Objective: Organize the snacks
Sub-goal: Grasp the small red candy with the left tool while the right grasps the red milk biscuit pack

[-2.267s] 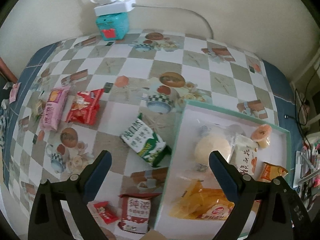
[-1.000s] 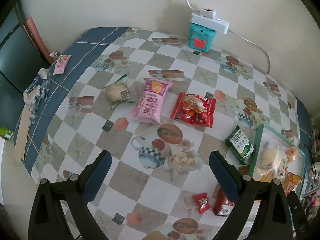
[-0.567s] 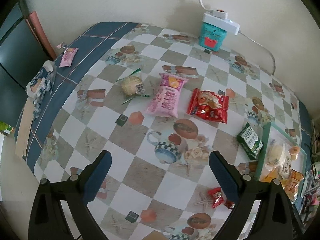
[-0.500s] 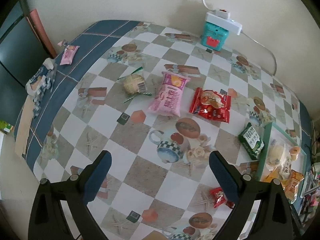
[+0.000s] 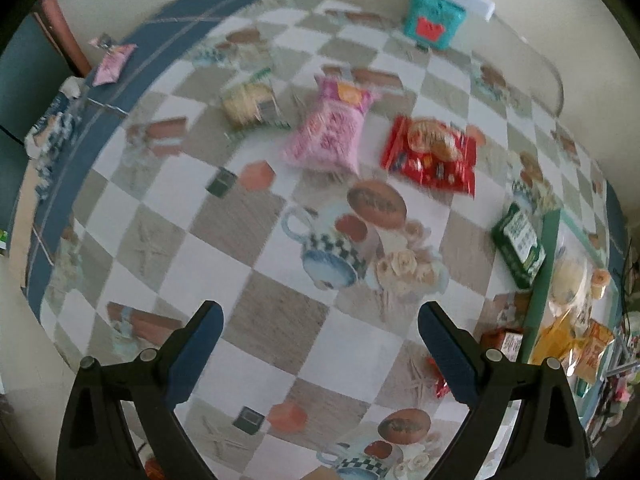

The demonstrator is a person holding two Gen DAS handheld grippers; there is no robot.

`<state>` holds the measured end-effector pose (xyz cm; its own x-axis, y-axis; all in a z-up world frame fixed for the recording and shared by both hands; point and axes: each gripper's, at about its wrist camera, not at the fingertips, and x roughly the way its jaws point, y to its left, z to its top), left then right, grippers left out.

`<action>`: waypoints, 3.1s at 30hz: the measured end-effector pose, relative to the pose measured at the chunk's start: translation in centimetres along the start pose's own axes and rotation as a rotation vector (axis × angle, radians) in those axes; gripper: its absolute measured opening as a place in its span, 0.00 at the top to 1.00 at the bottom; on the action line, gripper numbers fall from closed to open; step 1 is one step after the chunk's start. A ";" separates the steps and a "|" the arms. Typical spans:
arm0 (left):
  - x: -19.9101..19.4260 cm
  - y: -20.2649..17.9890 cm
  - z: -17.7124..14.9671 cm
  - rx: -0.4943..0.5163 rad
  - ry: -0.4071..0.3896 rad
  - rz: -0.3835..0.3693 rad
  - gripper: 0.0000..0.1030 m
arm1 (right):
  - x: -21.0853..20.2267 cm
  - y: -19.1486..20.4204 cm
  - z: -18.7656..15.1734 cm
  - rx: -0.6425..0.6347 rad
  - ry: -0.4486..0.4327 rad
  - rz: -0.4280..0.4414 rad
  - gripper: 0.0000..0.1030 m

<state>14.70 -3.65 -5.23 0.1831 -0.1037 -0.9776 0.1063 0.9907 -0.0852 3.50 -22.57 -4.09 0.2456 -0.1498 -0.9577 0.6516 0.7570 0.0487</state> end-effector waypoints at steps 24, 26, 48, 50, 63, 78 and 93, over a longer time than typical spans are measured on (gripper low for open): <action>4.1 -8.2 -4.3 0.152 0.175 -0.080 0.19 | 0.6 -5.8 1.4 0.107 0.019 -0.046 0.00; 4.3 -9.0 -4.8 0.167 0.195 -0.095 0.37 | 0.6 -6.0 1.4 0.113 0.020 -0.045 0.00; 6.1 -6.8 -4.6 0.115 0.190 -0.092 0.82 | 0.9 -3.5 1.3 0.023 0.011 -0.025 0.00; 6.1 -5.5 -4.0 0.102 0.178 -0.064 0.82 | 1.0 -2.7 1.1 -0.002 0.013 -0.007 0.00; 6.5 0.5 -2.5 -0.001 0.179 -0.062 0.82 | 1.0 2.3 0.3 -0.128 0.006 0.203 0.25; 7.2 3.3 -0.4 -0.013 0.182 -0.086 0.82 | 3.0 3.8 0.1 -0.181 0.030 0.154 0.44; 7.0 3.4 -0.1 -0.007 0.173 -0.073 0.82 | 4.1 3.9 0.3 -0.176 0.061 0.152 0.51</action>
<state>16.23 -1.00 -12.44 0.0044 -0.1597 -0.9872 0.1060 0.9817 -0.1583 7.25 -20.41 -7.76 0.2837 0.0090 -0.9589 0.4742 0.8678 0.1484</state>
